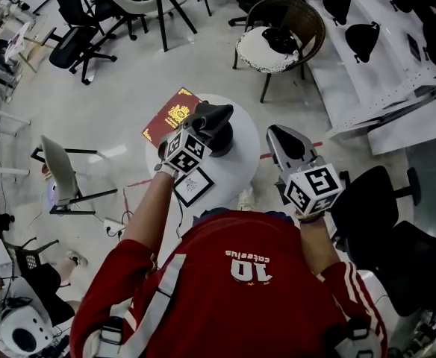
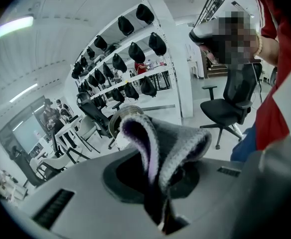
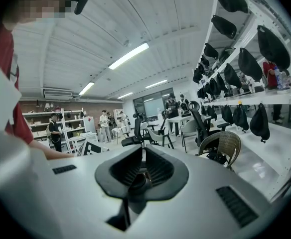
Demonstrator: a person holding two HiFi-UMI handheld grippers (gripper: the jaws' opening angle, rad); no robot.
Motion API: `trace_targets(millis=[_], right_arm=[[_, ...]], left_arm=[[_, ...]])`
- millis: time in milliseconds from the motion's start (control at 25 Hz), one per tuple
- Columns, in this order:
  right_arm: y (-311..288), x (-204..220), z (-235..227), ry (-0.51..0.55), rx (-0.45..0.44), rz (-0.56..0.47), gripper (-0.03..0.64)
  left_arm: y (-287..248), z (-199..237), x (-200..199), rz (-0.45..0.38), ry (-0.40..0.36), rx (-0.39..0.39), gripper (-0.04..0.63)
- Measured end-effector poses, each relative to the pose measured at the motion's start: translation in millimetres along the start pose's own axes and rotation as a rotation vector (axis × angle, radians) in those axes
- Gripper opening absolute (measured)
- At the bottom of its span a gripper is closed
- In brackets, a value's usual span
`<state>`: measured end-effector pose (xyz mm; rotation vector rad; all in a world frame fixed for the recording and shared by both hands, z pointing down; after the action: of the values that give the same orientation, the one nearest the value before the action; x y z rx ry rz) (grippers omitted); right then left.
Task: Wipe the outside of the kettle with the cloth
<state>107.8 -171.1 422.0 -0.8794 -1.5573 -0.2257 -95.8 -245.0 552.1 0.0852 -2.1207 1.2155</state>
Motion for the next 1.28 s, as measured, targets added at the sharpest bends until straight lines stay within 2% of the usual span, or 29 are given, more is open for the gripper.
trace_targets(millis=[440,1040,1280], right_arm=[[9.5,-4.3,19.8,0.002,-0.002,-0.002,0.034],[34.2,9.5,58.6,-0.022,0.056,0.008,0.034],[39.1,12.7,78.2,-0.018,0.063,0.010,0.034]], left_arm=[[8.2,-27.2,-1.5,-0.003,0.002,0.068,0.048],[42.8,-56.8,5.3,-0.102,0.046,0.157,0.048],[61.9,-66.6,9.1,-0.127,0.024,0.168,0.048]])
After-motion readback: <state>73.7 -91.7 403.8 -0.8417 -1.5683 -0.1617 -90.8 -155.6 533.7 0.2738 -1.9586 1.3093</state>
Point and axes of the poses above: the fingertips, and each gripper's own axes: y backward along the fingers, z to its left, x out of its underside, the point moved 6 cm from there along y, backward along the fingers, and after that the axes turned 10 degrees about z, right-handed, at the moved point
